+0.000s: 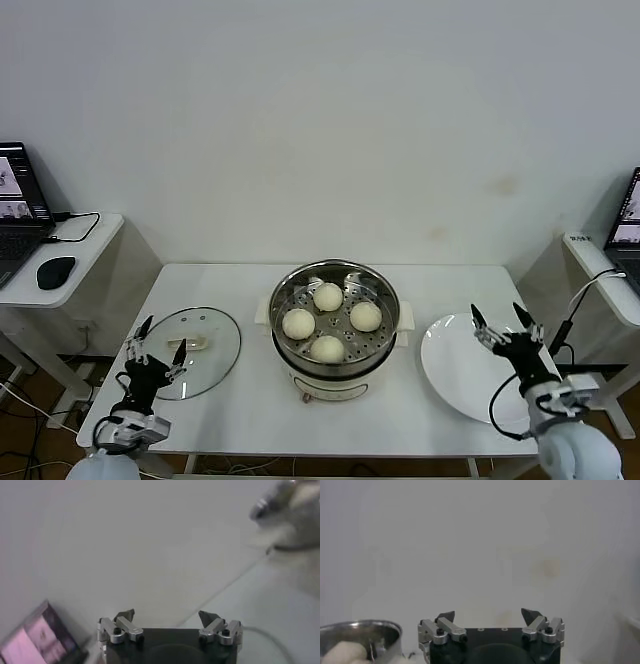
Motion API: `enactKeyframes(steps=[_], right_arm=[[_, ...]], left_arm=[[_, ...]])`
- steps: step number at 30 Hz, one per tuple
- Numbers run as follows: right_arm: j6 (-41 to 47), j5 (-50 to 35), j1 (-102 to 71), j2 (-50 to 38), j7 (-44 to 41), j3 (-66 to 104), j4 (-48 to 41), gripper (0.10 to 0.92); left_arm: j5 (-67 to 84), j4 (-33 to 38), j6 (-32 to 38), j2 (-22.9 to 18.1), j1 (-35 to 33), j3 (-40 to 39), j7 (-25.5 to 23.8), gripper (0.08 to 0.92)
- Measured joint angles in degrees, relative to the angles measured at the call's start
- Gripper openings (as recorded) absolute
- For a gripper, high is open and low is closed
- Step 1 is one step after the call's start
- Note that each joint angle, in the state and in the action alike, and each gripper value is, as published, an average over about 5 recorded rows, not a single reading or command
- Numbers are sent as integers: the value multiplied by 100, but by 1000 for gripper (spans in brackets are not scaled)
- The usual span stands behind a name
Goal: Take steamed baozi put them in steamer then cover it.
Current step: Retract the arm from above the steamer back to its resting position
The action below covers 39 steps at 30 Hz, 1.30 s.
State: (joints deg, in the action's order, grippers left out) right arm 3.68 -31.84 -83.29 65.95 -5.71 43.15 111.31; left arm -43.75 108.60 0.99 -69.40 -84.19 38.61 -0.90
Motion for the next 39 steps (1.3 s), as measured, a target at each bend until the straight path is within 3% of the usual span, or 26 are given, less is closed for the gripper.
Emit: enactKeyframes(steps=[14, 25, 39], right_arm=[[-229, 279, -693, 470, -65, 286, 188, 823], [-326, 456, -868, 616, -94, 330, 151, 823], [-410, 559, -959, 660, -101, 391, 83, 822]], left_arm=[[-2348, -1361, 126, 521, 702, -567, 504, 823], [-2919, -2198, -29, 531, 1159, -723, 659, 823], [-3089, -2756, -135, 557, 1570, -906, 713, 823]])
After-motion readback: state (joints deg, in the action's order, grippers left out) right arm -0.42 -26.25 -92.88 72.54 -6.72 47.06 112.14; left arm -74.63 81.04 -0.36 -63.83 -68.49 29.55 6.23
